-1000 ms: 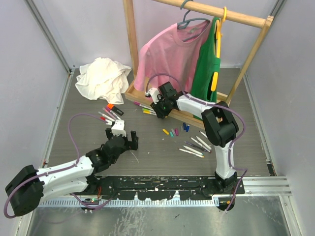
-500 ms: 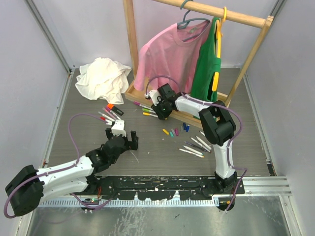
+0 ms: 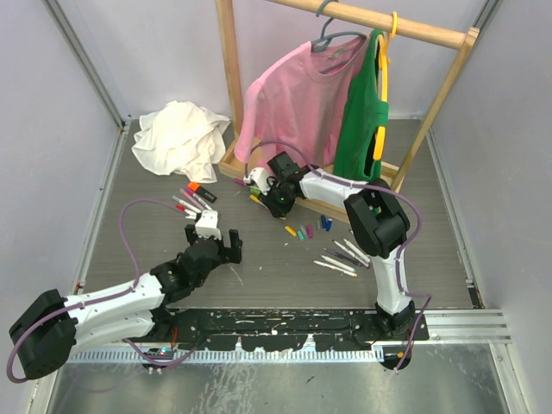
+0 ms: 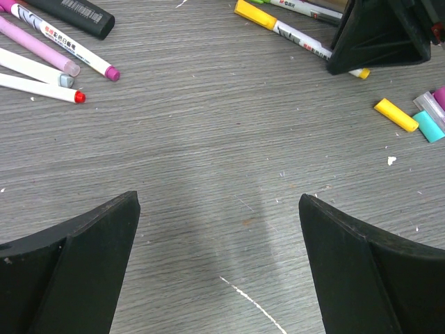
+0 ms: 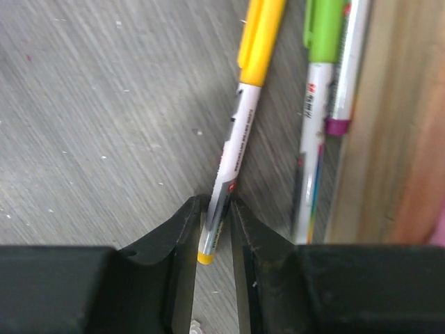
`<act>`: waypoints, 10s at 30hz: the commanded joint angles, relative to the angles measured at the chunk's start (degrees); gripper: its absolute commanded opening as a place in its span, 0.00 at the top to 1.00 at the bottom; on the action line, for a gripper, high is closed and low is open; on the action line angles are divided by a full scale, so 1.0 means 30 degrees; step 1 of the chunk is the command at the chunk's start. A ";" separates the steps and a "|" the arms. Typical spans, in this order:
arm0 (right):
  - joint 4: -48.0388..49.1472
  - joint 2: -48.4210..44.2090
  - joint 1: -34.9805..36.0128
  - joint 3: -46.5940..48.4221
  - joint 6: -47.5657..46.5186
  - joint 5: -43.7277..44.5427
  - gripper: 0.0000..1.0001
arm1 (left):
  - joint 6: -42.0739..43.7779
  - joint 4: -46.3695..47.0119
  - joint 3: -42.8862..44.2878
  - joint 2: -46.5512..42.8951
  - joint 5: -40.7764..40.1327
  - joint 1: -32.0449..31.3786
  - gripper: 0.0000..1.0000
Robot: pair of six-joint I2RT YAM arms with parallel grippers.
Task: Open the pen caps
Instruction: Pick up the pen from the center of the board, then open the pen cap from the pen, then place the pen at the center of the board, then place the pen cap at the center of the board, then pick up the pen from the center of the board.
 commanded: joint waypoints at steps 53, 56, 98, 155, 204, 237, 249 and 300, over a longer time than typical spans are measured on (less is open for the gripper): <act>-0.1069 -1.5648 -0.1635 -0.8229 -0.0381 -0.9614 0.99 | -1.0690 0.5220 0.4772 0.0655 0.3356 -0.1066 0.33; -0.1136 -1.5463 -0.1624 -0.8167 -0.0380 -0.9401 0.99 | -1.0796 0.5301 0.5229 0.1352 0.3167 -0.1229 0.47; -0.0585 -1.4667 -0.1449 -0.8504 0.0635 -1.0838 0.99 | -0.4219 1.2132 0.3849 0.1055 0.2928 -0.0303 1.00; -0.4323 -1.2758 0.1154 -1.5118 -0.2849 0.1671 0.67 | -1.1283 0.8321 -0.2927 -0.1633 0.9330 0.6249 1.00; -0.3971 -1.4827 0.0768 -1.4840 -0.2525 0.1827 0.61 | -1.5995 0.4634 0.7236 1.5362 0.6993 0.0098 0.92; -0.0897 -1.7139 -0.0072 -1.1014 -0.2664 -0.0207 0.53 | -0.6758 0.5031 0.2646 0.6517 0.5876 0.0117 0.39; 0.3437 -0.8628 -0.0017 -0.5283 -0.1240 -0.0964 0.43 | 0.0880 -0.0358 -0.0337 -0.4332 -0.0059 0.0210 0.02; 0.0821 0.0242 0.1109 0.0640 0.1945 0.0258 0.73 | 0.0646 0.0679 -0.2111 -0.6096 -0.0148 0.0241 0.02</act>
